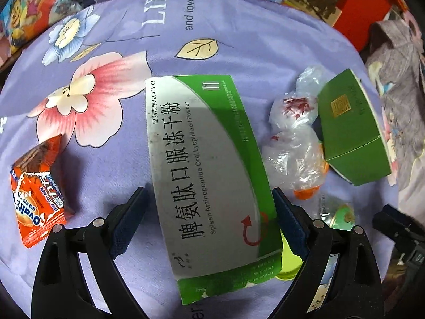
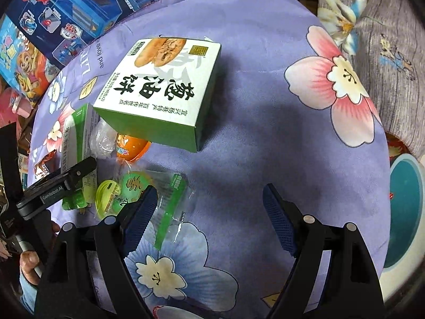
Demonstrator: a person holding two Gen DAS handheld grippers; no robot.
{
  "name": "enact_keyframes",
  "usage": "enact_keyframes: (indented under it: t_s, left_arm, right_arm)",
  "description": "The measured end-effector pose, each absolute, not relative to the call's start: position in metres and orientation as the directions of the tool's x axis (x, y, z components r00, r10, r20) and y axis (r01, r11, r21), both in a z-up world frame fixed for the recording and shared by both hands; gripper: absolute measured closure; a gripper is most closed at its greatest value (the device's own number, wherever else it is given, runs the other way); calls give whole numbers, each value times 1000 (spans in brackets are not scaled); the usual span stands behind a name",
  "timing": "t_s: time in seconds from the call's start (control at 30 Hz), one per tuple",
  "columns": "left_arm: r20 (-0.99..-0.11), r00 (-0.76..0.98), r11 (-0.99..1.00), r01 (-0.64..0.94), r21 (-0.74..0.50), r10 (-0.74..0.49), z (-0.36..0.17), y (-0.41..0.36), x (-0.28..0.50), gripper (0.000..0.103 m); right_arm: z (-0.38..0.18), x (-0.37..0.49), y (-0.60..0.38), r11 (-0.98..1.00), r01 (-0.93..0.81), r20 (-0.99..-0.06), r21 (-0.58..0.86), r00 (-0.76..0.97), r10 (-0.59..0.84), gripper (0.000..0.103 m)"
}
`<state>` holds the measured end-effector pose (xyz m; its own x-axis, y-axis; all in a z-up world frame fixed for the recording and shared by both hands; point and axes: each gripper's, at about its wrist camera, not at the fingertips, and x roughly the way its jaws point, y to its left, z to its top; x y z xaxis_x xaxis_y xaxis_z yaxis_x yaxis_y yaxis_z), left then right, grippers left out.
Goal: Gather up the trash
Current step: 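Move both tools back over the table toward the green boxes, then grasp white-green medicine box with left tool while right tool grasps green snack box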
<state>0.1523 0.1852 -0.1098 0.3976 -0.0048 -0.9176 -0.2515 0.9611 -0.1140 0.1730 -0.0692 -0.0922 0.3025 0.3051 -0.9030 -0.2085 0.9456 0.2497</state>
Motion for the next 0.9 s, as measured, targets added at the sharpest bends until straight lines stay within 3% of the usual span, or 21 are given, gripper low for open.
enact_keyframes:
  t_s: [0.17,0.63,0.9]
  left_arm:
    - [-906,422,968,-222,-114,-9,-107,186,145,26]
    - [-839,538,984,-95,-153,-78,-47,162,116,27]
    - [-868,494,973,-174,-153,-48,-58,186,123,27]
  right_arm:
    - [-87,176,-68,950,-223,-905,217,319,282,25]
    - [-60,186,-65,914,-376,-886,153,357,295,25]
    - [-53,205,-49,859,-497,-889,124,329,319,25]
